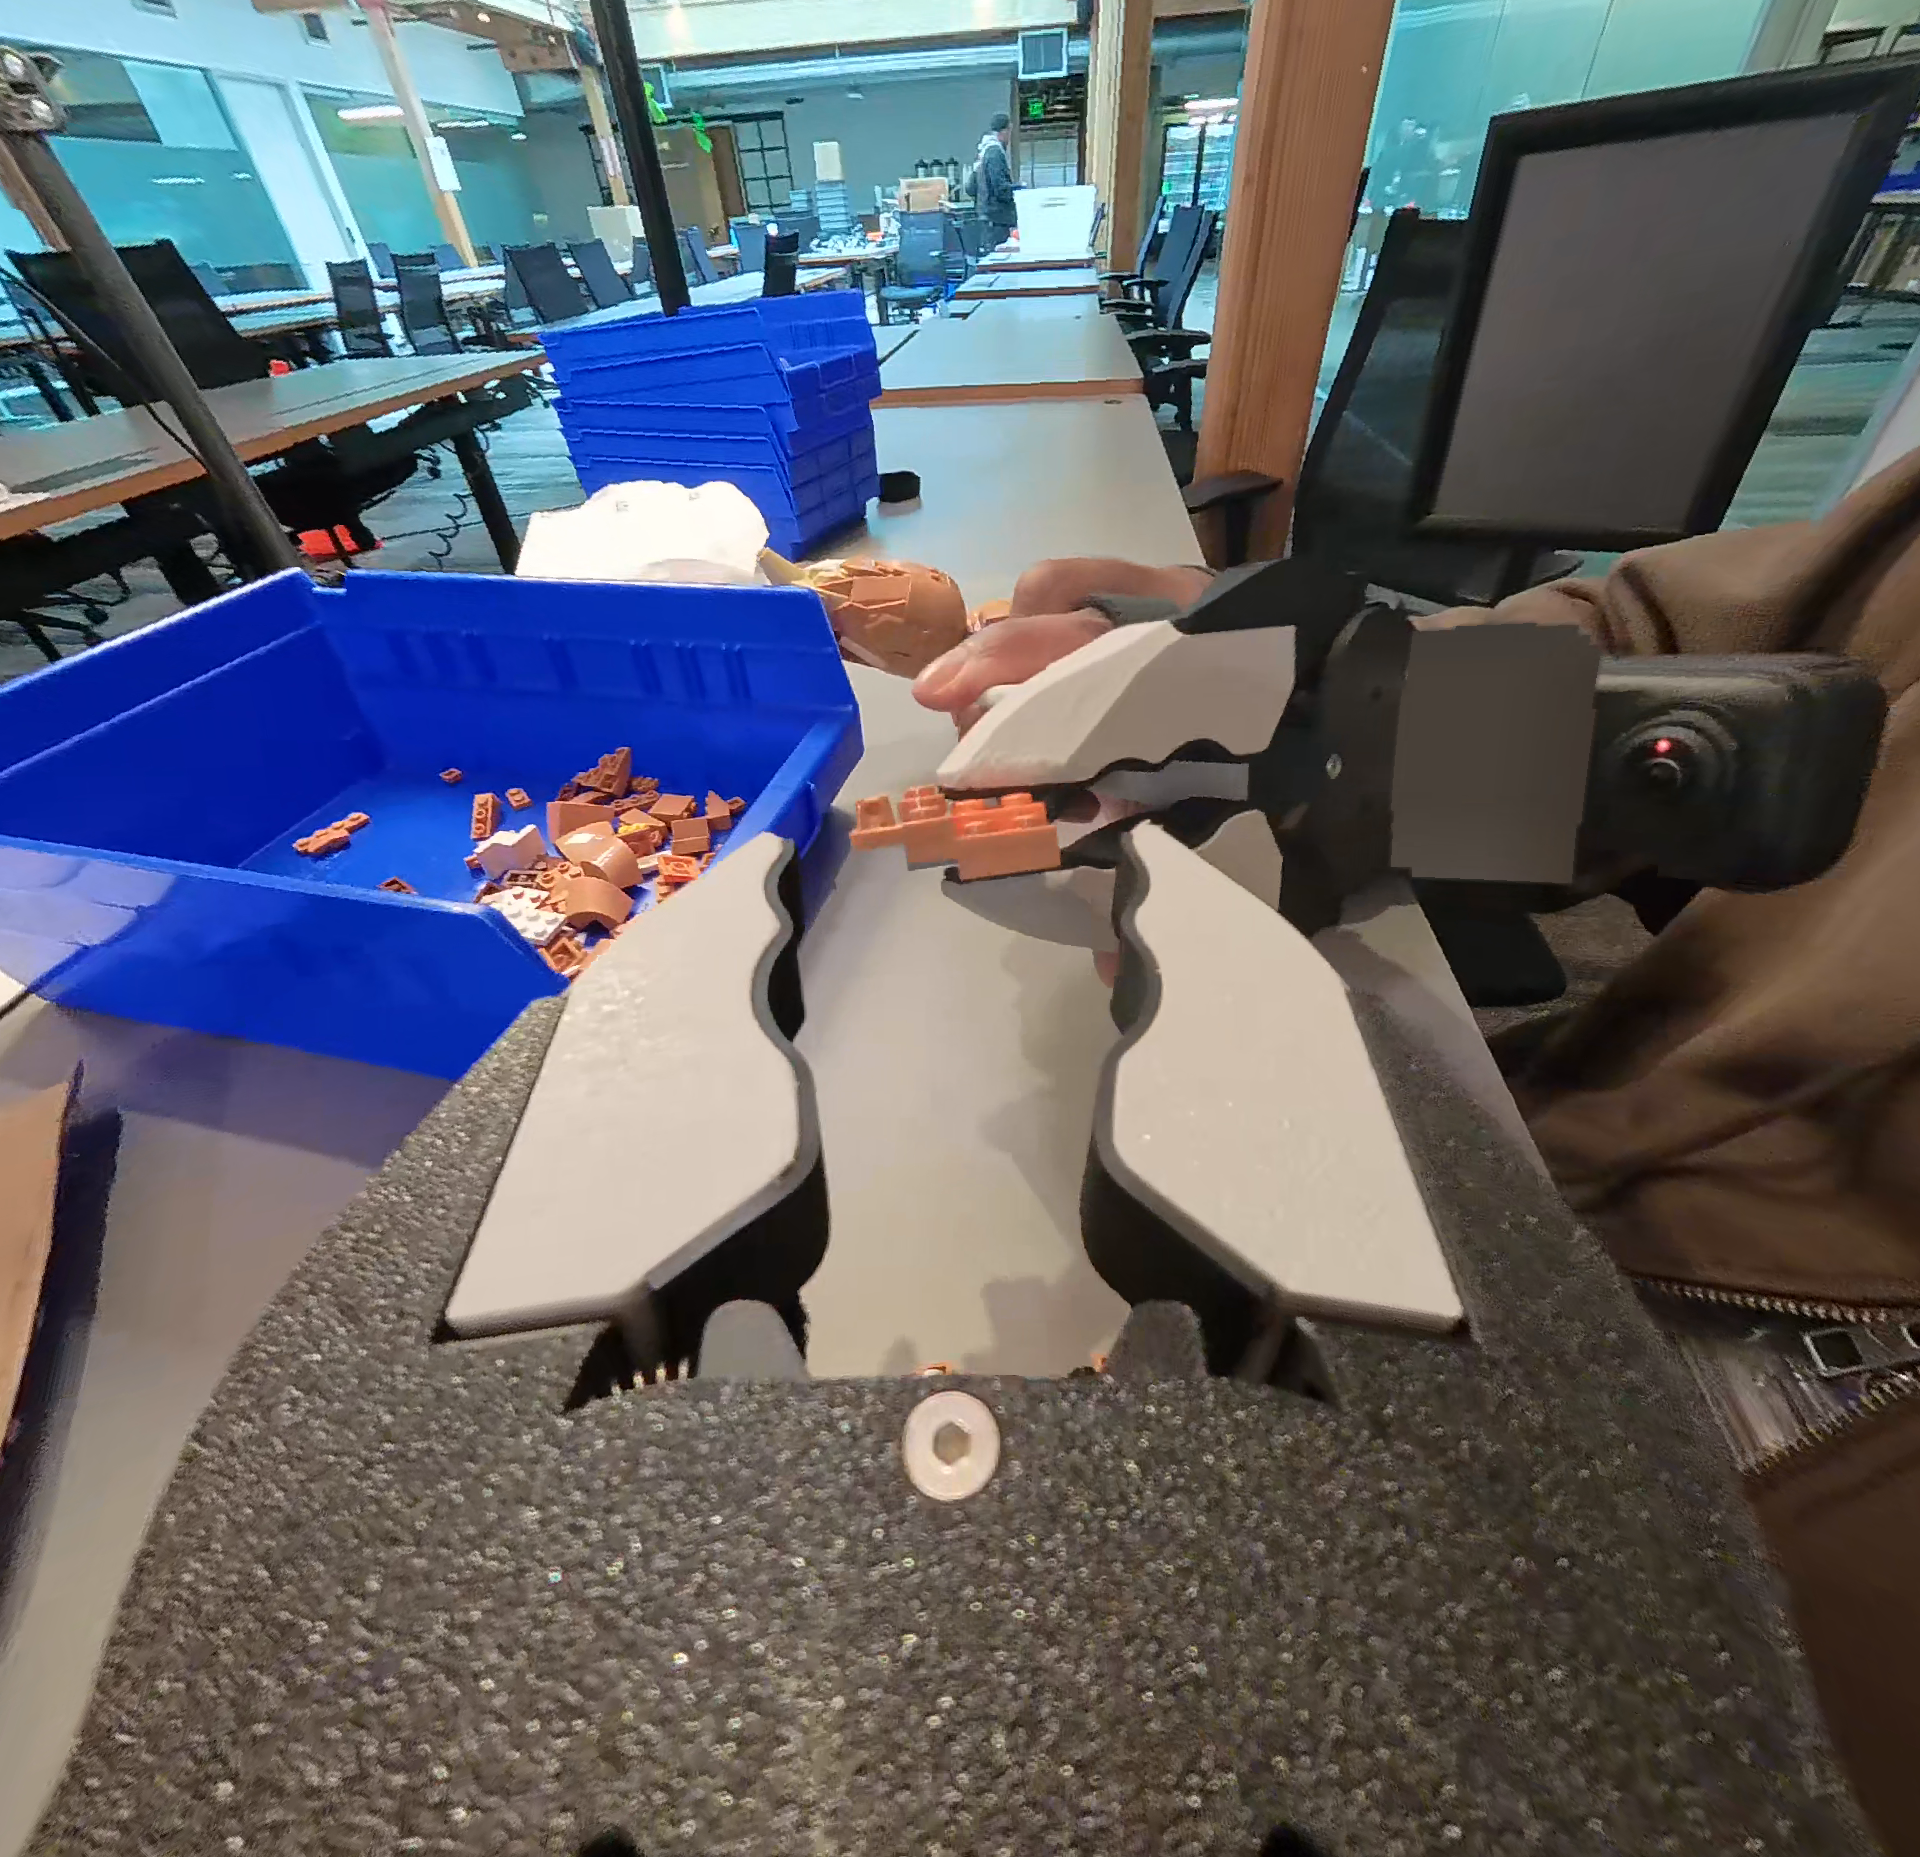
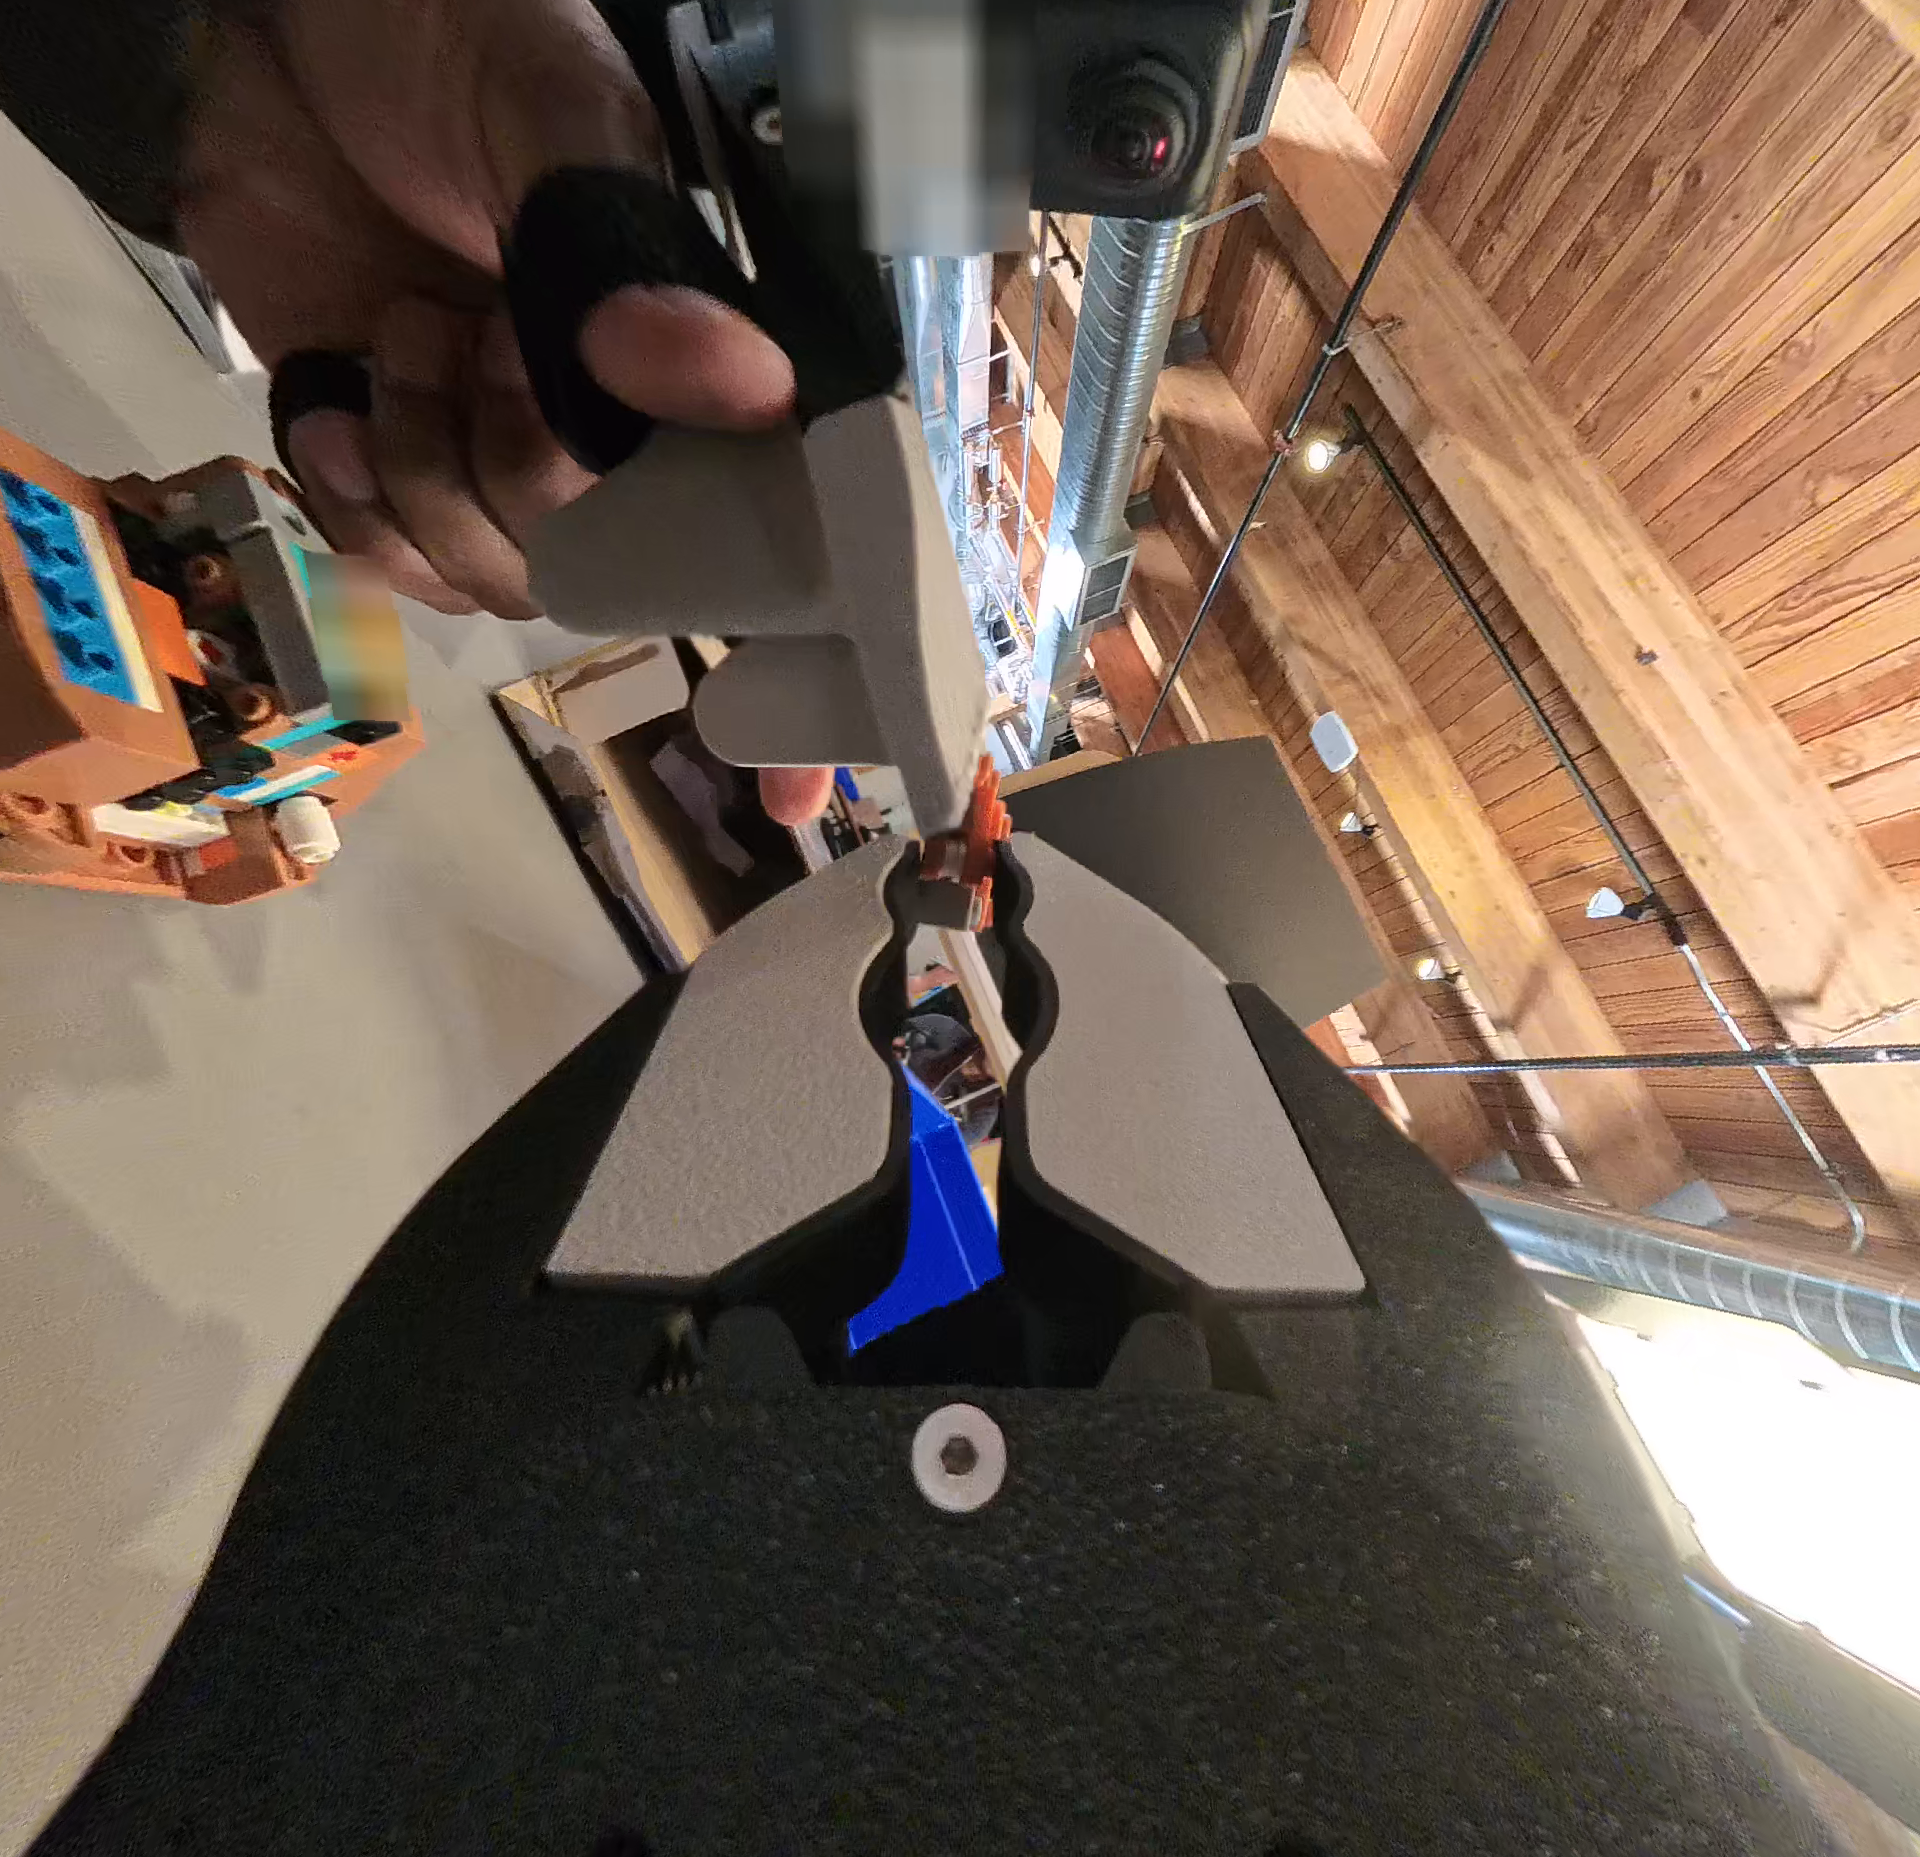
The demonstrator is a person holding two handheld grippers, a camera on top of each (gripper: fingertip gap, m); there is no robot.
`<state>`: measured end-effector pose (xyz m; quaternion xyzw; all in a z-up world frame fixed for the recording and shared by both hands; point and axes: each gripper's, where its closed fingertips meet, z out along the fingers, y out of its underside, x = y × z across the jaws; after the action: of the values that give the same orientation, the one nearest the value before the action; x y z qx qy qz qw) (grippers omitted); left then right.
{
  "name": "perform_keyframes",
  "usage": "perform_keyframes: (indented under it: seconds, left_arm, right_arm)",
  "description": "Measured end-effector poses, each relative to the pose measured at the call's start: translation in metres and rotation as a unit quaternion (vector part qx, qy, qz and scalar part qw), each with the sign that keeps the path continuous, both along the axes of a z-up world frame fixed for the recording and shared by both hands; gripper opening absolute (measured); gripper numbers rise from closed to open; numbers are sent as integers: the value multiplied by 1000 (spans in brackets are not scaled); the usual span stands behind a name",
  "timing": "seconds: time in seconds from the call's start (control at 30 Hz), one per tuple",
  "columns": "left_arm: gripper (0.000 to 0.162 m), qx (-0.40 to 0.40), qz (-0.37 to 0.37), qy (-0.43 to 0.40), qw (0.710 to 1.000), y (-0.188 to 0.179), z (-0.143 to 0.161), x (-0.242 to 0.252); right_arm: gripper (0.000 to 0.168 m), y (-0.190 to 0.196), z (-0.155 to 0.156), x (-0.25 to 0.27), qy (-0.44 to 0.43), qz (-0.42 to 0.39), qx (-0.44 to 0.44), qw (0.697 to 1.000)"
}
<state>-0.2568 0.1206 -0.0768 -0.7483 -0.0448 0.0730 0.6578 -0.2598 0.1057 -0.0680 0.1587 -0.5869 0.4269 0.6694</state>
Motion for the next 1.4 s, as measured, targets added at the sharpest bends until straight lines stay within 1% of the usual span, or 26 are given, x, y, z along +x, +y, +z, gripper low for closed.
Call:
perform_keyframes:
  seconds: [0.1,0.2,0.33,0.4,0.5,0.57,0.63,0.67,0.8,0.93,1.07,1.17,1.23,1.4]
  left_arm:
    - [55,-3,12,12,1000,1,0,-2]
    - [38,2,8,37,999,3,1,2]
    - [37,-3,14,85,996,2,3,3]
    - [37,-3,19,106,994,-2,6,1]
    - [37,1,6,134,991,-9,10,4]
    - [37,-2,-13,168,986,-12,11,11]
    - [37,-9,-30,206,978,-13,10,18]
    - [37,-15,-39,225,974,-13,9,22]
    - [37,-41,-56,303,951,-9,1,34]
    - [37,-33,-75,332,940,-6,0,44]
    - [37,-51,-82,350,932,-4,-6,47]
    - [37,-81,-83,377,919,-2,-14,48]
    - [37,-106,-77,404,905,0,-21,47]
    - [37,-153,-56,462,872,1,-31,41]
  right_arm:
    - [12,-4,0,3,24,-7,9,1000]
    - [12,-5,1,4,46,-18,14,999]
    - [12,-4,2,7,40,-4,12,999]
    - [15,-4,2,11,2,36,5,999]
    - [17,5,8,12,-77,94,-31,992]
    - [17,7,7,14,-158,150,-44,975]
    - [17,4,0,20,-235,210,-35,948]
    - [18,3,-3,24,-260,230,-30,937]
    - [18,2,-3,37,-294,276,-21,915]
    - [18,1,-6,40,-308,284,-11,908]
    - [18,0,-9,47,-316,301,2,900]
    - [18,1,-9,51,-323,312,11,893]
    - [17,1,-12,51,-322,307,20,895]
    - [14,-1,-24,48,-298,275,59,912]
